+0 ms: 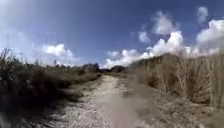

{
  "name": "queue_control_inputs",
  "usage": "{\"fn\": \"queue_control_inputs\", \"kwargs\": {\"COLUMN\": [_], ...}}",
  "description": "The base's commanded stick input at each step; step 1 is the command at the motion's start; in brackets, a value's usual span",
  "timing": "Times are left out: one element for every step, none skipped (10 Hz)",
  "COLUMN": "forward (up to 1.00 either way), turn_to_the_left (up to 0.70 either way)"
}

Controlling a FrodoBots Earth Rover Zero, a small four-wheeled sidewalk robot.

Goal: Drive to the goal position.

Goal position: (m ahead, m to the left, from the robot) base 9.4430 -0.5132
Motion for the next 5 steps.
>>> {"fn": "queue_control_inputs", "kwargs": {"forward": [0.60,0.60,0.60,0.60,0.60], "turn_to_the_left": [0.00,0.00,0.00,0.00,0.00]}}
